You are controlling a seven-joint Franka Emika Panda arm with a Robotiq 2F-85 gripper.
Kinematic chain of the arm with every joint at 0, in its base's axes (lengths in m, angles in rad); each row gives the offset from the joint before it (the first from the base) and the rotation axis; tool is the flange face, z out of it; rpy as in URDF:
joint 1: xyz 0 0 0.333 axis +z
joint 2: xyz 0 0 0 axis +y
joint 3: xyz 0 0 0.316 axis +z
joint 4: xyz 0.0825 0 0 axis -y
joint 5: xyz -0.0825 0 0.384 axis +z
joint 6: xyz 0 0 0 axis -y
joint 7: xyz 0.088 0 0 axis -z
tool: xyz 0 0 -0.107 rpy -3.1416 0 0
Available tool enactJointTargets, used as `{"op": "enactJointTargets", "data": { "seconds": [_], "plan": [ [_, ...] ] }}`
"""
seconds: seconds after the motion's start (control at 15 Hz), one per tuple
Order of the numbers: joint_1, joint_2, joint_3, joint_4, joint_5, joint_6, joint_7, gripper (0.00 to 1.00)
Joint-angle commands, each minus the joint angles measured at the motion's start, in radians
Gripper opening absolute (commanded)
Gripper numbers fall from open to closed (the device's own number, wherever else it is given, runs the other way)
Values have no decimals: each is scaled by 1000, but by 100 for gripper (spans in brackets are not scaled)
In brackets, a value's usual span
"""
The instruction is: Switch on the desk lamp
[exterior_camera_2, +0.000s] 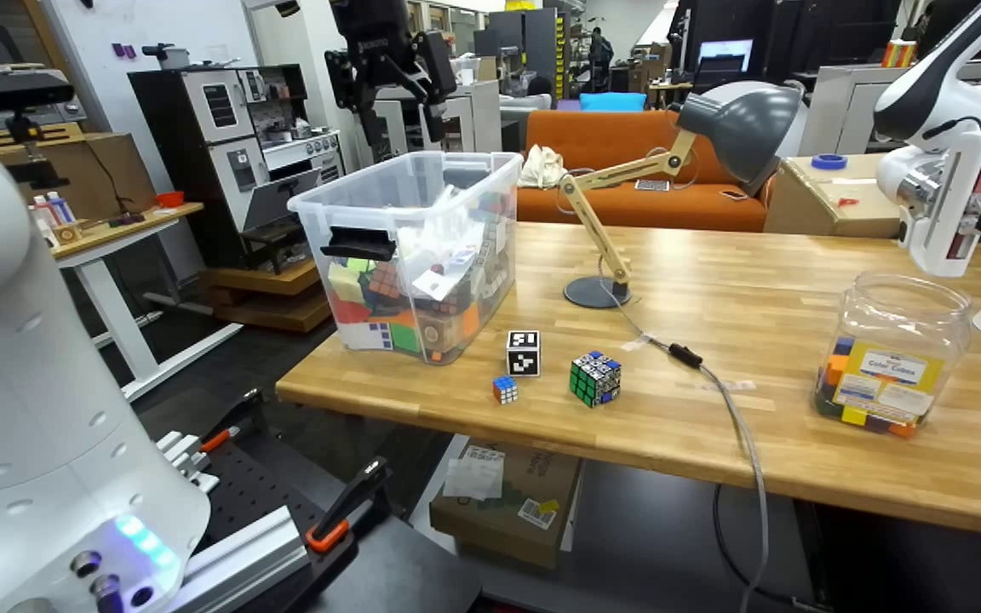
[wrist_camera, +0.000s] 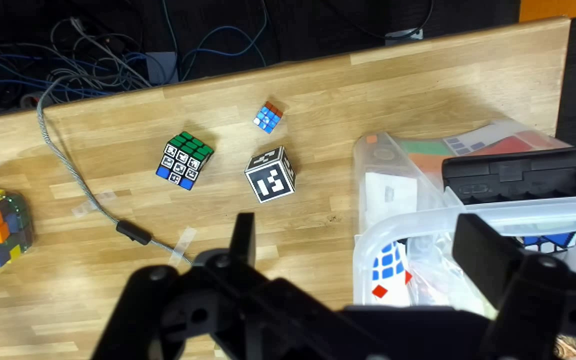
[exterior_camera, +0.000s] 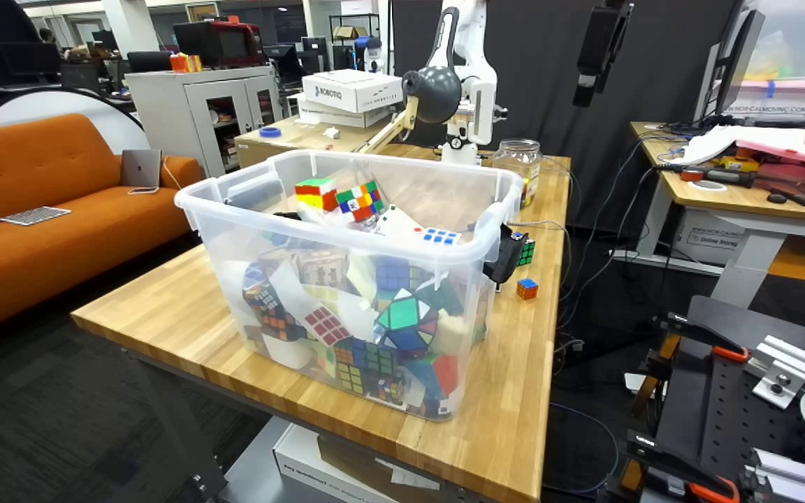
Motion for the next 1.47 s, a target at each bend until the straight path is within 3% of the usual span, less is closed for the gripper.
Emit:
{"op": "enactJointTargets", "data": {
  "seconds": [0.0, 0.6, 0.67, 0.87, 1.4],
  "plan": [
    [-19, 37, 10, 16, -7, 20, 10, 100],
    [-81, 361, 21, 188, -81, 274, 140, 100],
    [-58, 301, 13, 136, -46, 257, 94, 100],
    [-72, 363, 11, 184, -57, 265, 116, 100],
    [-72, 359, 14, 185, -58, 265, 121, 100]
  ]
}}
